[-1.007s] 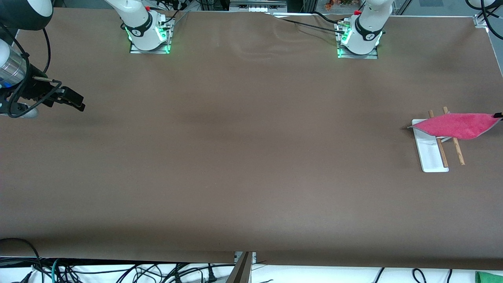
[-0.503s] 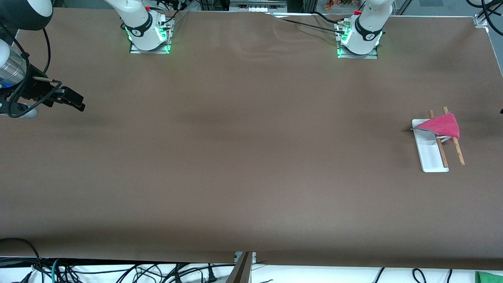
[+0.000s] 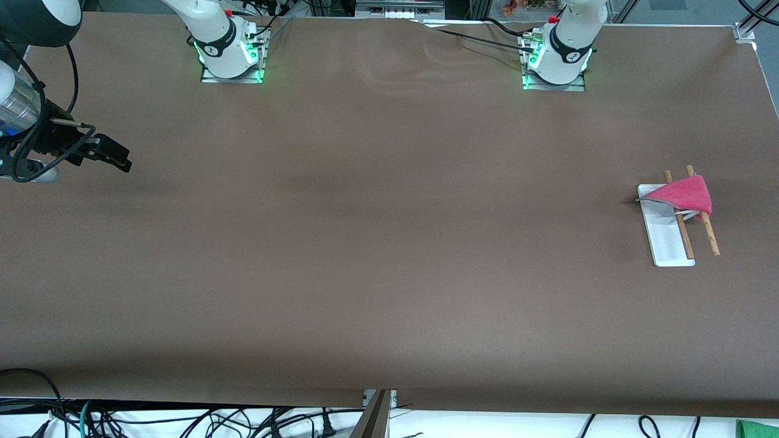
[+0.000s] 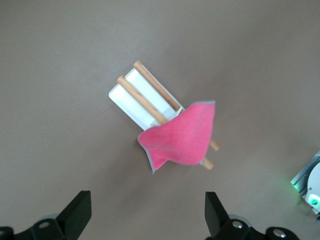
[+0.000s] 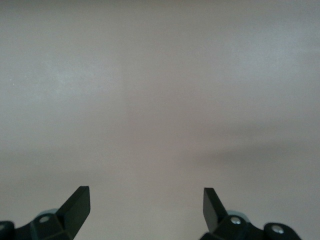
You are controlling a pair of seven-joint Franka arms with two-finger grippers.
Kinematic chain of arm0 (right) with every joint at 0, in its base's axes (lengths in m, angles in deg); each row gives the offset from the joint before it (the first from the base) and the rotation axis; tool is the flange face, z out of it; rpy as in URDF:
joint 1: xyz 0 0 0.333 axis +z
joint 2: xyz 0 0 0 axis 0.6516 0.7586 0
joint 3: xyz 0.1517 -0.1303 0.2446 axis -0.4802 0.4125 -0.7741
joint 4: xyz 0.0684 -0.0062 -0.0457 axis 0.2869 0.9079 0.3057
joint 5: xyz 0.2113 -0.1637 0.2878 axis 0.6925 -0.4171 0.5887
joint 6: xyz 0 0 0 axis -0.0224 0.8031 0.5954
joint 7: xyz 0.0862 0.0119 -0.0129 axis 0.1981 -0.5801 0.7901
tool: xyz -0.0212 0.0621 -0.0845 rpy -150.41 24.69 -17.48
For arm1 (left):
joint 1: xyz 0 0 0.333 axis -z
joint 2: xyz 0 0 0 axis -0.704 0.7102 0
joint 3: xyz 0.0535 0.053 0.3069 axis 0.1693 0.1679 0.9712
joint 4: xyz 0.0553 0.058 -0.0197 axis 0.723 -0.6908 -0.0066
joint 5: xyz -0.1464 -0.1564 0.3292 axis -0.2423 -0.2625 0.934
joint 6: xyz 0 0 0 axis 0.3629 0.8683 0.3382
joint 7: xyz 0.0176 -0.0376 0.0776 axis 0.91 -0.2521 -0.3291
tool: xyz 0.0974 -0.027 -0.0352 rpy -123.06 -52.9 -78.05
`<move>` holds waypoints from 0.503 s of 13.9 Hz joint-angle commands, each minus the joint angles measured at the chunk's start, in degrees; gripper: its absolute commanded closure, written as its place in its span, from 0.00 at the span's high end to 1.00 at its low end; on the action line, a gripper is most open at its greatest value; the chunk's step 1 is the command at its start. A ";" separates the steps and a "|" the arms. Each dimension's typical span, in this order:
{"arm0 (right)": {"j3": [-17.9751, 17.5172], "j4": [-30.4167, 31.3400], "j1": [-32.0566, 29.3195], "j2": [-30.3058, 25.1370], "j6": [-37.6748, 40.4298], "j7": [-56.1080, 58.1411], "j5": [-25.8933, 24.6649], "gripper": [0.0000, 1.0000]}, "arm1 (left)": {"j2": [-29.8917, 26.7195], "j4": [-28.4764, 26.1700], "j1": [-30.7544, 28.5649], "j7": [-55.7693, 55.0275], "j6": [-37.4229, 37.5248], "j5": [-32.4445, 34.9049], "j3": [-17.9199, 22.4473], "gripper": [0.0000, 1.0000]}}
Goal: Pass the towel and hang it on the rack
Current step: 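Open the left gripper to release the towel on the rack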
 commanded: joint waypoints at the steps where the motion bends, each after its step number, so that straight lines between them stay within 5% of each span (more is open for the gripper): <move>1: -0.28 -0.21 -0.76 -0.11 -0.12 1.06 0.85 1.00 | -3.55 -1.04 4.62 -5.99 2.39 2.30 0.24 1.00; 7: -0.28 -0.21 -0.76 -0.02 -0.12 1.06 0.85 1.00 | -7.51 -1.12 12.89 -19.17 8.45 3.18 -0.02 1.00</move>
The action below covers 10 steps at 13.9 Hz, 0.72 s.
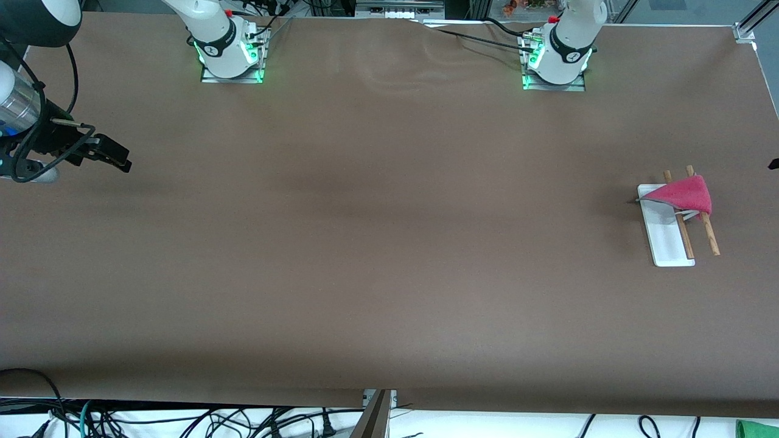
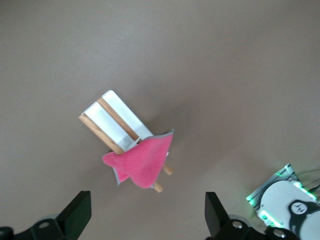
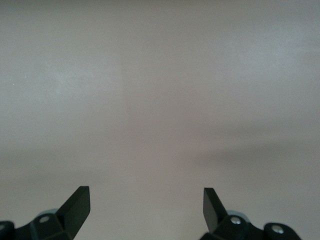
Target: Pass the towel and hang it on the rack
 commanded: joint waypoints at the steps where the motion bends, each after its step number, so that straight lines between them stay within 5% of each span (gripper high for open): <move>1: -0.30 -0.21 -0.74 -0.05 -0.11 1.06 0.85 1.00 | -3.00 -1.62 3.22 -5.35 1.67 1.66 0.33 1.00; 10: -0.22 -0.21 -0.74 -0.05 -0.11 1.06 0.85 1.00 | -21.44 -22.51 17.98 -38.83 -5.67 4.03 0.24 1.00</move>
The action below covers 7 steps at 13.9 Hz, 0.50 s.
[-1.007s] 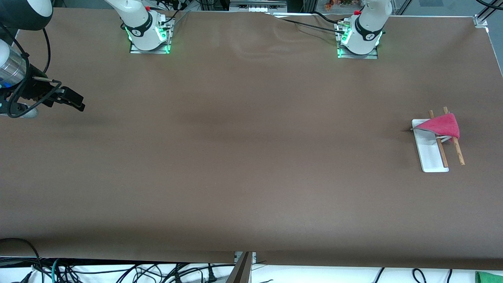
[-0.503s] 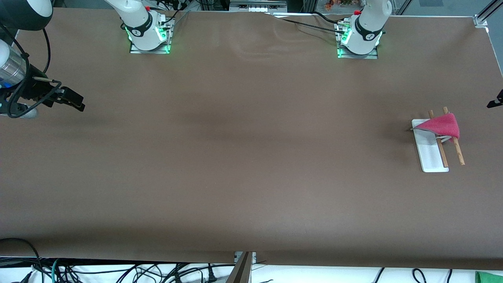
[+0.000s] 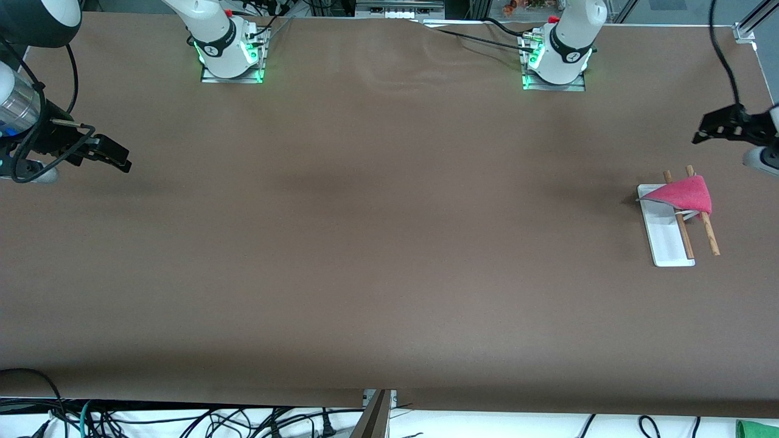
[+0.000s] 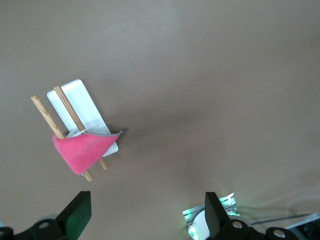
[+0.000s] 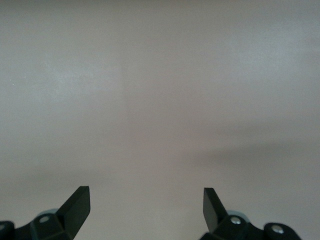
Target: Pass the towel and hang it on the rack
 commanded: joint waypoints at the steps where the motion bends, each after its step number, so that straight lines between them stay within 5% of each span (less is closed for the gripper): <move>1: -0.25 -0.21 -0.72 -0.09 -0.11 1.06 0.85 1.00 | -7.84 -11.59 2.17 -5.51 -9.11 1.21 0.29 1.00; 5: -0.25 -0.21 -0.72 -0.09 -0.11 1.06 0.85 1.00 | -10.93 -18.20 2.44 -8.93 -18.99 -0.73 0.12 1.00; 7: -0.25 -0.21 -0.72 -0.09 -0.11 1.06 0.76 1.00 | -11.55 -19.43 3.14 -20.75 -18.99 -0.73 -1.81 1.00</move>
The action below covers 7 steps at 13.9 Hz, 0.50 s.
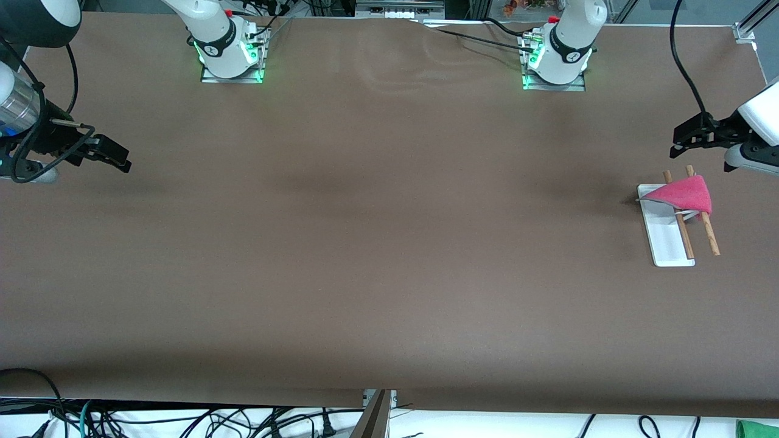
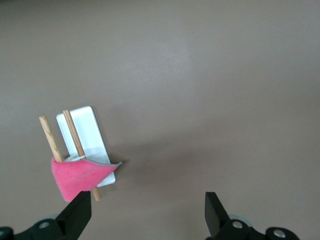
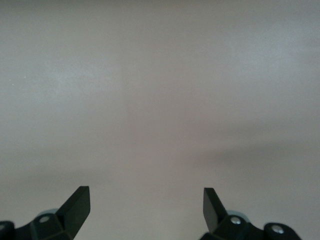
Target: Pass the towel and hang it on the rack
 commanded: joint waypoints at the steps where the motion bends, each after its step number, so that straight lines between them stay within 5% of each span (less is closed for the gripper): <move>1: -0.28 -0.21 -0.72 -0.09 -0.11 1.06 0.67 1.00 | -3.35 -4.70 1.11 -13.37 -1.66 -0.33 -2.12 1.00; 7: -0.28 -0.39 -0.63 -0.09 -0.11 1.06 0.59 1.00 | -3.09 -6.29 1.37 -14.29 -3.68 3.37 -6.00 1.00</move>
